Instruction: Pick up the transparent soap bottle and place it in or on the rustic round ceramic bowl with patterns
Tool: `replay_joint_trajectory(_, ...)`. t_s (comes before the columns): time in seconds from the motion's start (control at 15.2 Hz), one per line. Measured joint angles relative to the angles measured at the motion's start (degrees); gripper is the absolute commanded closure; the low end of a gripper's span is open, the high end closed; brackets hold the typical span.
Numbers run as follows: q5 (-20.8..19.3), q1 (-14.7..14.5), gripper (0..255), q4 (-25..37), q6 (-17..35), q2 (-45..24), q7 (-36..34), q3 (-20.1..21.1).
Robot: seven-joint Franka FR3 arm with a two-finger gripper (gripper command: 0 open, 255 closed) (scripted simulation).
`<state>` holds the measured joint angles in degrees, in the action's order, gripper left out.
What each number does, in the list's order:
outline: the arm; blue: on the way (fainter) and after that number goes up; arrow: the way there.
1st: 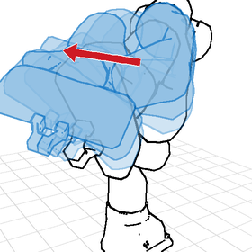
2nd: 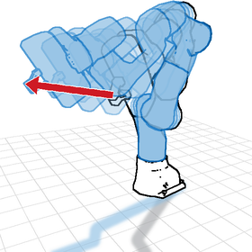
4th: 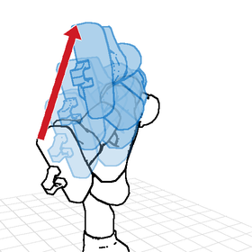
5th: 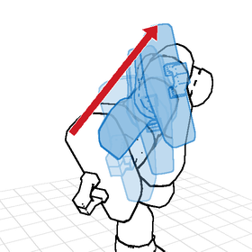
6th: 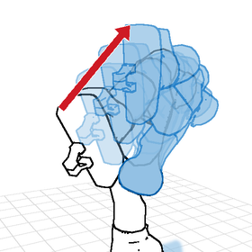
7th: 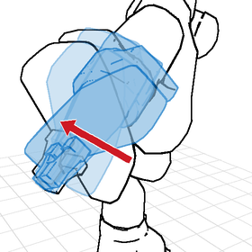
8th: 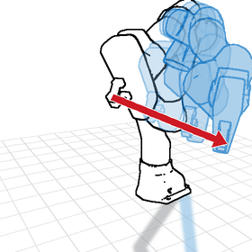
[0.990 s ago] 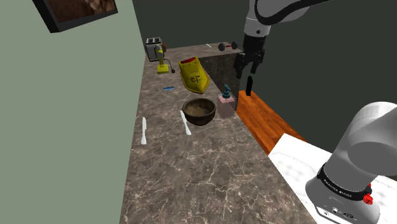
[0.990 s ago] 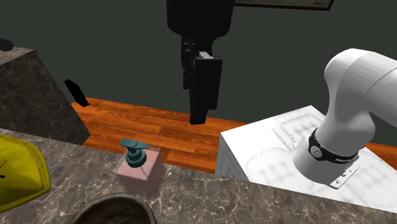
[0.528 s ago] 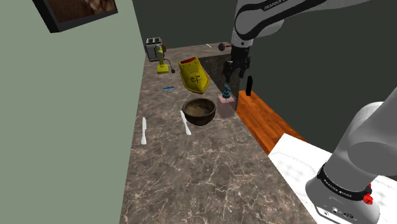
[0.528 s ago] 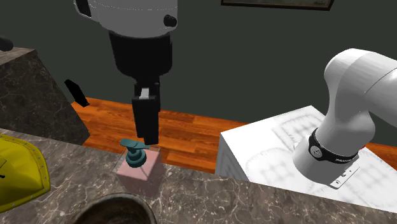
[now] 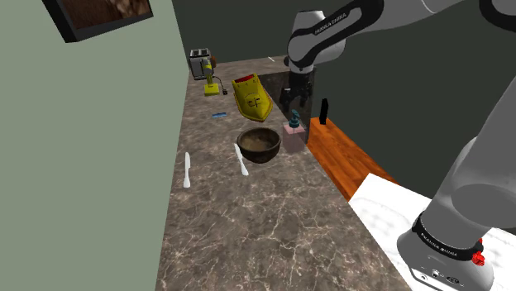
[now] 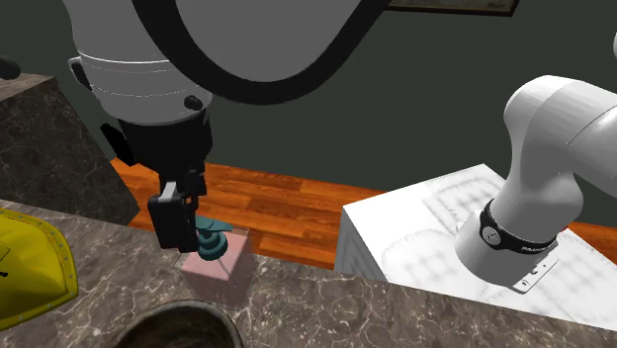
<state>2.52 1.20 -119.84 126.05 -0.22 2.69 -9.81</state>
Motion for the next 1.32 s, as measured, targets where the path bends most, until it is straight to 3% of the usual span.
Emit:
replay_joint_trajectory(0.73, 0.69, 0.10, 0, -1.57, 3.96, -2.41, 0.71, -0.07)
replay_joint_trajectory(0.79, 0.69, 0.10, 255, -1.57, 3.96, -2.41, 0.71, -0.07)
replay_joint_trajectory(1.32, 0.69, 0.10, 255, -1.55, 3.96, -2.41, 0.71, -0.07)
